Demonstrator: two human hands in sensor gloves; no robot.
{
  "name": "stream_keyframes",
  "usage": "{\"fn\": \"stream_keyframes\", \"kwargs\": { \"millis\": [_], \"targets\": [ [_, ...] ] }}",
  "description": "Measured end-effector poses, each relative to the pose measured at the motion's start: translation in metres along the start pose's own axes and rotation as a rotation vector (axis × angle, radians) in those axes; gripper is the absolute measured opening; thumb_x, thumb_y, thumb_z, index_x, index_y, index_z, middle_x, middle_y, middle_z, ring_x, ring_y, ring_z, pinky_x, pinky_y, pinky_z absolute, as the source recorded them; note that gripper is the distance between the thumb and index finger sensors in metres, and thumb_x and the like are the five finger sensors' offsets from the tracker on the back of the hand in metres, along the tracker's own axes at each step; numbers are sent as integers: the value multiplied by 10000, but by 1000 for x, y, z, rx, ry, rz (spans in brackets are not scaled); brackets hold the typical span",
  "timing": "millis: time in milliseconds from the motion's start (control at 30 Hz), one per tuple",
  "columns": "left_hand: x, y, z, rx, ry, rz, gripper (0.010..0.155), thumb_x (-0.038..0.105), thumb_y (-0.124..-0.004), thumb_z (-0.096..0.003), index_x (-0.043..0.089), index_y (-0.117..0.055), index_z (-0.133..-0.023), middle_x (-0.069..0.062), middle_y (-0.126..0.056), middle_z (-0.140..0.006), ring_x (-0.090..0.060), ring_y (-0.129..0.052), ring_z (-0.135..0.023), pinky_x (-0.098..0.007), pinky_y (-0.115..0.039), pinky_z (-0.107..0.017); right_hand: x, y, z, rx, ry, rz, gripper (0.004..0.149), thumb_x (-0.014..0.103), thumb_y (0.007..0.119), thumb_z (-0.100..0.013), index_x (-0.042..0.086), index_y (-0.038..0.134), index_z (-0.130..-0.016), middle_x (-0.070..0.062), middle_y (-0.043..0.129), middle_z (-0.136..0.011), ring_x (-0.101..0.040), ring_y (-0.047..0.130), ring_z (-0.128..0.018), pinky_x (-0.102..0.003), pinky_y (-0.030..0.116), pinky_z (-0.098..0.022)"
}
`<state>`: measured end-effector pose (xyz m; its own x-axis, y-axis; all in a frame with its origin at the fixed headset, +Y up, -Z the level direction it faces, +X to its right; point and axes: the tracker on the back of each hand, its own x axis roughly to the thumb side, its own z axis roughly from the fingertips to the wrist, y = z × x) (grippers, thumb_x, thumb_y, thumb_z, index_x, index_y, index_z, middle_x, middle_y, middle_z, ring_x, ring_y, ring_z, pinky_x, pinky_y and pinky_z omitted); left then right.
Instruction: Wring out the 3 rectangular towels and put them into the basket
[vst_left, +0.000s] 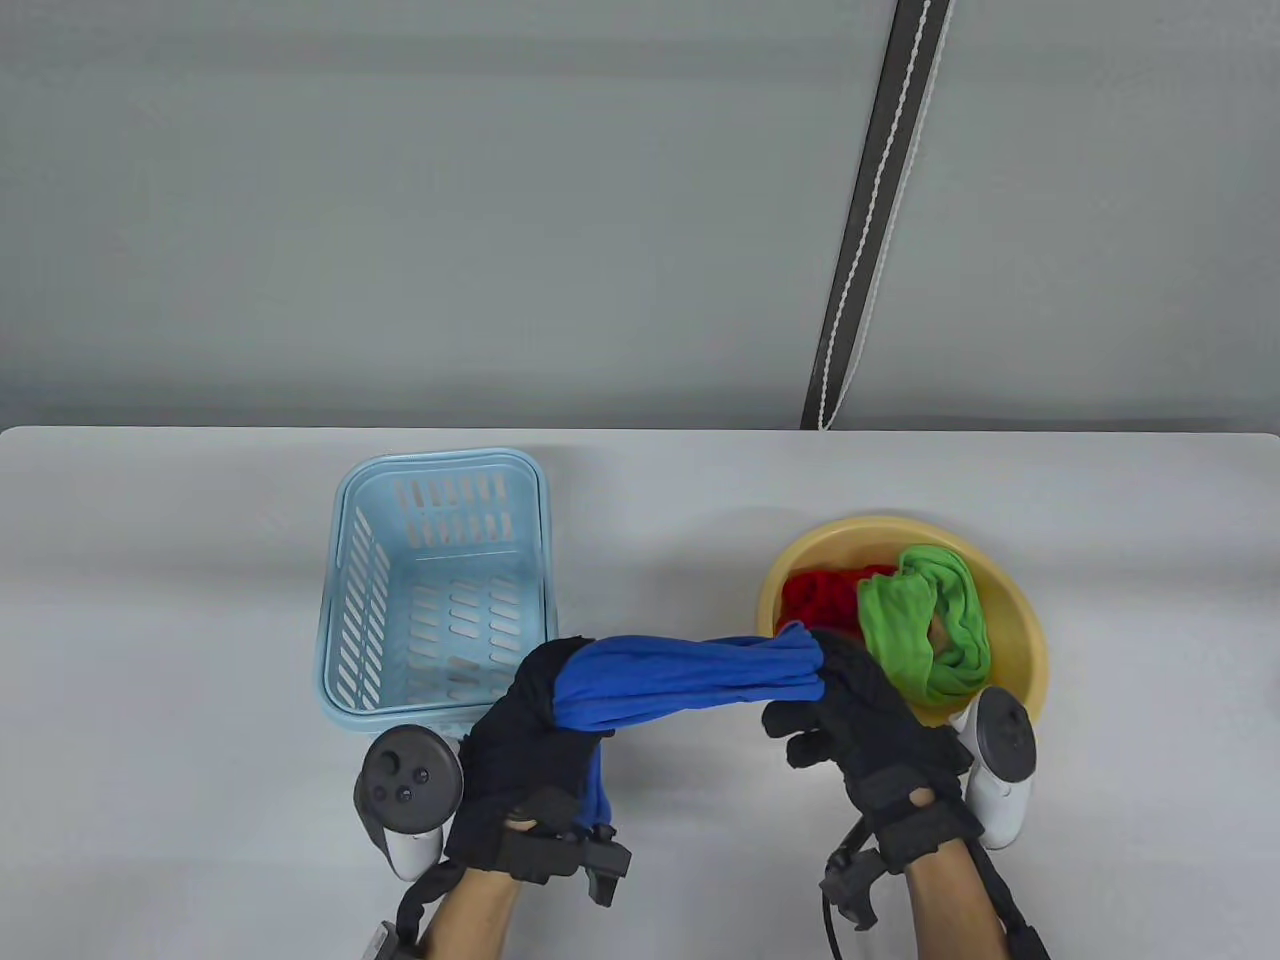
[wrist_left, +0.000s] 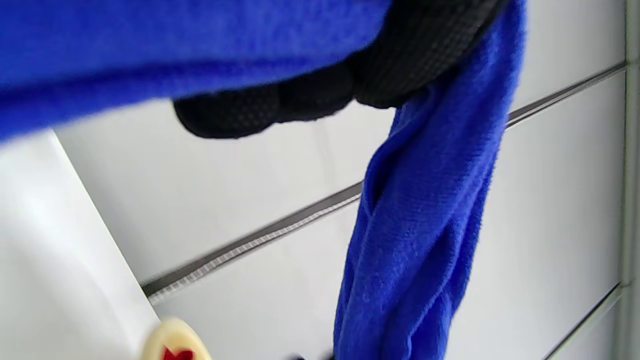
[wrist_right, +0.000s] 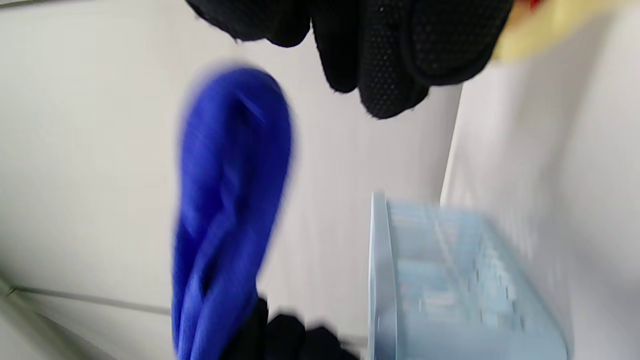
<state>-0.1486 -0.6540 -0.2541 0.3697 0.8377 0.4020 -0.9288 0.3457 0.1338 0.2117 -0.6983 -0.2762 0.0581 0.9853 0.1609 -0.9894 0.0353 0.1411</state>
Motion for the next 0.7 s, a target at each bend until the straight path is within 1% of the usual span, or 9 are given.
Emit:
{"fn": "stream_keyframes", "kwargs": {
  "millis": [33,133,233,300,367,400,467,567,700],
  "targets": [
    [2,0,0,-10,-23,-57,455,450,-880,-524,237,-796,-917,0,-1027,-610,-262,-1052,-448,-472,-895,-390,5,-2,3,4,-42,30,561,363,649,-659,167,467,-1152,-272,610,-1115,-476,816,-832,-538,766,-530],
    [8,-7,2,-46,-77,-215,450,463,-882,-519,247,-810,-907,9,-1033,-592,-254,-1055,-432,-465,-898,-380,19,6,10,17,-171,259,731,518,679,-618,219,335,-1190,-242,317,-1229,-561,377,-1087,-741,464,-719],
    [15,-23,6,-135,-133,-370,449,477,-881,-515,257,-819,-902,21,-1036,-585,-245,-1058,-430,-457,-903,-378,29,39,11,219,-245,461,899,612,744,-531,257,255,-1197,-214,251,-1254,-514,194,-1135,-798,257,-723],
    [16,-32,8,-185,-140,-362,453,481,-880,-512,258,-820,-902,24,-1037,-590,-243,-1061,-435,-456,-904,-382,27,61,8,309,-239,561,993,615,800,-491,242,204,-1191,-222,312,-1250,-539,253,-1133,-821,286,-703],
    [15,-35,9,-214,-115,-285,454,482,-878,-514,256,-820,-903,23,-1037,-593,-244,-1061,-438,-456,-904,-382,23,80,5,366,-212,660,1004,533,882,-491,201,237,-1185,-224,602,-1170,-538,557,-1088,-831,384,-689],
    [13,-35,9,-221,-89,-230,455,482,-877,-515,254,-820,-904,23,-1037,-592,-245,-1061,-437,-456,-905,-382,21,87,5,375,-207,665,948,476,912,-494,188,326,-1181,-200,719,-1102,-509,675,-1041,-821,438,-685],
    [10,-33,8,-225,-38,-123,455,474,-884,-514,247,-822,-903,19,-1038,-591,-247,-1061,-436,-457,-904,-379,19,93,4,343,-190,656,705,341,915,-528,159,564,-1112,-150,872,-946,-462,814,-942,-777,558,-664],
    [2,-28,5,-254,54,46,454,453,-907,-509,240,-825,-901,24,-1037,-589,-242,-1062,-431,-452,-907,-376,17,91,3,287,-172,593,518,294,886,-549,164,696,-1013,-126,914,-847,-427,904,-833,-724,668,-619],
    [-14,-27,4,-255,208,400,459,408,-937,-507,215,-822,-907,3,-1029,-590,-237,-1039,-395,-443,-900,-358,11,85,-2,282,-102,471,552,330,882,-543,150,672,-1020,-121,916,-744,-309,994,-561,-596,807,-501]
  ]
}}
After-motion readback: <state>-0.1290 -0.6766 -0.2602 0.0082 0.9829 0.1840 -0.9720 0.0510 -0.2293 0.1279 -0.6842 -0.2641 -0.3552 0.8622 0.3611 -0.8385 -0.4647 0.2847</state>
